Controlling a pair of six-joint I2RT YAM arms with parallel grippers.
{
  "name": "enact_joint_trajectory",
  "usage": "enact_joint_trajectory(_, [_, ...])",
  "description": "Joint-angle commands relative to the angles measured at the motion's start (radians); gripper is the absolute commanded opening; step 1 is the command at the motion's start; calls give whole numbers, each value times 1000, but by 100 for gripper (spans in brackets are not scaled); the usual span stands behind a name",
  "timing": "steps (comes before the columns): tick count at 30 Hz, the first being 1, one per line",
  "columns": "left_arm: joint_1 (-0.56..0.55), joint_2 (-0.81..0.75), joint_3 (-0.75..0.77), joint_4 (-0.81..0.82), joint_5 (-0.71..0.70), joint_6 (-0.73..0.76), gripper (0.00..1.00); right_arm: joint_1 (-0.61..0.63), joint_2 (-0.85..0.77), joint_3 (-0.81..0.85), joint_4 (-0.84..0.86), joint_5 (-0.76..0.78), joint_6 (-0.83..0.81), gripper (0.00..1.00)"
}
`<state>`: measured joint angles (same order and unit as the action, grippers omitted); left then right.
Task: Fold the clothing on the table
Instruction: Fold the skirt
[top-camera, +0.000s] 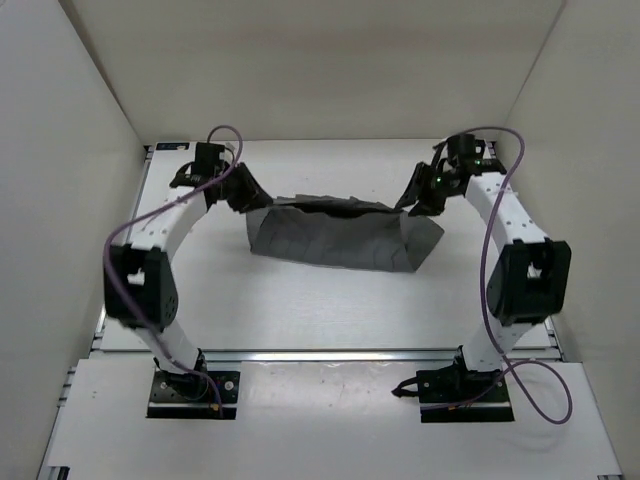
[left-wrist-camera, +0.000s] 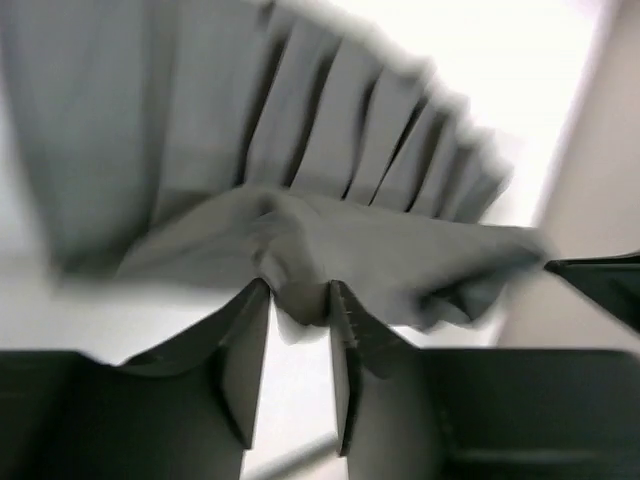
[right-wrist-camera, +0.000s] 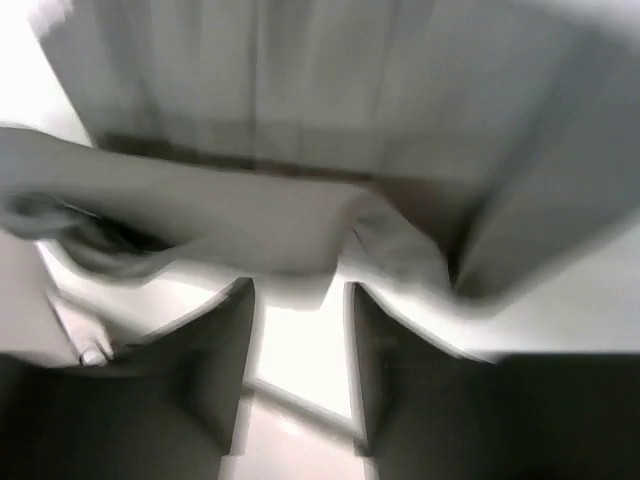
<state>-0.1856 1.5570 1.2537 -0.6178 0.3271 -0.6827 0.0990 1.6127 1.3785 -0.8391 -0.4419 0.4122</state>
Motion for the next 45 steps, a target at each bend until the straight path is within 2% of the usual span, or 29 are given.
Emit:
enact_joint_trajectory(1, [109,230,151,172,236,-65,43,-96,168,198,58,26,-9,44])
enact_joint_trajectory(2, [124,273,139,278,297,-151,47,-97,212,250,43,13,-3,45])
enact_joint_trajectory(3, [126,290,121,370,317,-175,60,-97,239,269,34,12,-3,45])
enact_joint_trajectory(4, [136,299,101,407,348,-205,59,-97,237,258,29,43,-3,45])
enact_joint_trajectory(5, [144,302,93,415,357,-204,58,-94,225,242,34,64,-7,50])
enact_joint_trajectory(7, [144,263,26,429,362,-180,62,-96,187,109,73,75,2,51])
enact_joint_trajectory(9, [159,223,-66,440,308,-144,74,-97,121,-15,158,69,28,55])
enact_joint_trajectory(12, [158,164,-170,384,177,-66,74,-97,49,-201,263,54,75,55])
enact_joint_trajectory(14, [137,169,-168,285,69,-2,77,-97,9,-313,345,49,132,55])
enact_joint_trajectory(16, [106,187,-162,248,-41,25,76,-82,-8,-375,388,66,177,55])
enact_joint_trajectory(20, [92,219,-194,289,-120,-29,78,-77,4,-450,454,121,247,56])
enact_joint_trajectory(22, [69,264,-162,276,-154,-26,77,-78,32,-446,489,108,275,57])
enact_joint_trajectory(25, [31,382,-22,139,-218,-18,72,-64,119,-356,453,75,278,55])
enact_joint_trajectory(26, [26,412,-7,136,-197,-27,63,-61,168,-310,424,71,267,54])
enact_joint_trajectory(27, [23,423,-13,142,-198,-32,47,-58,197,-267,390,66,249,48])
enact_joint_trajectory(28, [18,420,-19,153,-183,-46,37,-52,213,-250,374,72,241,32])
enact_joint_trajectory(29, [17,407,-49,177,-174,-49,17,-53,228,-224,347,71,223,24])
enact_joint_trajectory(30, [15,387,-81,202,-169,-51,0,-54,240,-217,330,81,194,3])
enact_joint_trajectory(33, [-18,315,-163,207,-149,-31,0,-97,192,-268,307,100,143,0])
enact_joint_trajectory(36, [-93,201,-290,246,-137,-38,0,-217,120,-305,255,140,59,0])
enact_joint_trajectory(40, [-192,98,-442,369,-97,-167,0,-269,67,-190,109,262,-41,0])
enact_joint_trajectory(43, [-224,116,-436,385,-86,-201,0,-173,43,-54,23,328,-67,0])
enact_joint_trajectory(45, [-241,140,-404,360,-89,-202,0,-25,41,34,-14,359,-50,0])
